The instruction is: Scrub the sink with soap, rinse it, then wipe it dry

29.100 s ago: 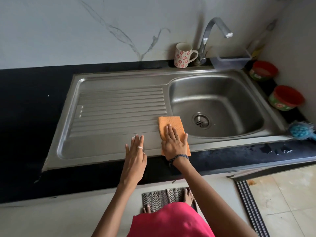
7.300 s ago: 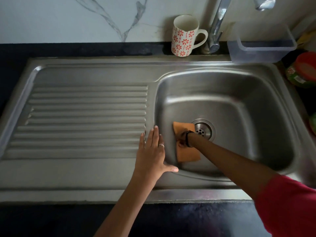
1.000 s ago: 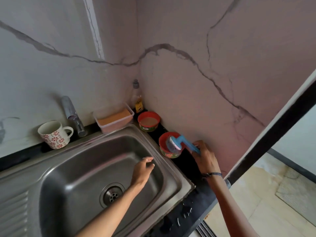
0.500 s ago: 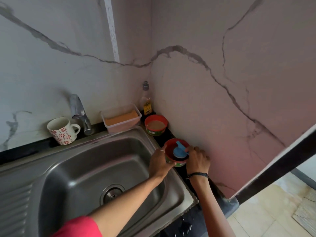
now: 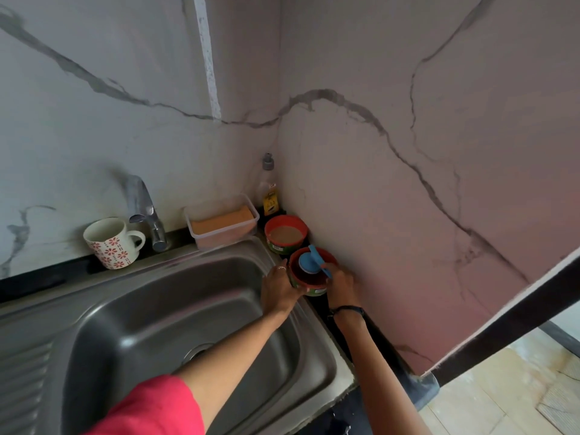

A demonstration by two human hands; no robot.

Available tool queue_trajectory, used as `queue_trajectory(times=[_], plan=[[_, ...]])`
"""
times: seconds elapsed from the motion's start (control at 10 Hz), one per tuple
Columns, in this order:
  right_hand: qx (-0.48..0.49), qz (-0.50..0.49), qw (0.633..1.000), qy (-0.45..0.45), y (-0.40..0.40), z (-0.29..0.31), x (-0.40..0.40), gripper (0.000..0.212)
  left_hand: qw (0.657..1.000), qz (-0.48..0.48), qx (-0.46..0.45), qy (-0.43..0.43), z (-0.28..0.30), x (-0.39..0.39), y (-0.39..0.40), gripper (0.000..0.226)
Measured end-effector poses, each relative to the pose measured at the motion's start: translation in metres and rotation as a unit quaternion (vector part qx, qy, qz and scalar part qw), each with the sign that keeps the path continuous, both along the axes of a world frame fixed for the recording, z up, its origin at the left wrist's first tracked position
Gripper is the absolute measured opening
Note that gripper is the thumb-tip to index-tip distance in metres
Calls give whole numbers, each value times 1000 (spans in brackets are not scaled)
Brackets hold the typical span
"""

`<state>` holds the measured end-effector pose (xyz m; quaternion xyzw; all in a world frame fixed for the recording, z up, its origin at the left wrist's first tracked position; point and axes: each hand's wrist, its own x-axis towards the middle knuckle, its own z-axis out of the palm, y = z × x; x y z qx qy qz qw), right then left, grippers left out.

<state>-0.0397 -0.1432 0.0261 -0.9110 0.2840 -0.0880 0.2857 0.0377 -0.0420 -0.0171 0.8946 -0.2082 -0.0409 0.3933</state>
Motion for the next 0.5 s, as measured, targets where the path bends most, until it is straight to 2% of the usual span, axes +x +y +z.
queue_trajectory(times=[0.1,0.3,0.4,0.5], plan=[[-11,15,1000,-10,0,-8,8,42,1000,-7,8,22,2,8,-1,52],[-105,24,994,26,0,-20,3,56,999,-31,4,41,-2,14,1,49],[-120,15,992,37,4,-16,1,56,999,-14,9,34,1,5,6,47],[-156,11,985,-73,19,-31,-1,50,1000,16,-13,-8,-7,-7,19,57]])
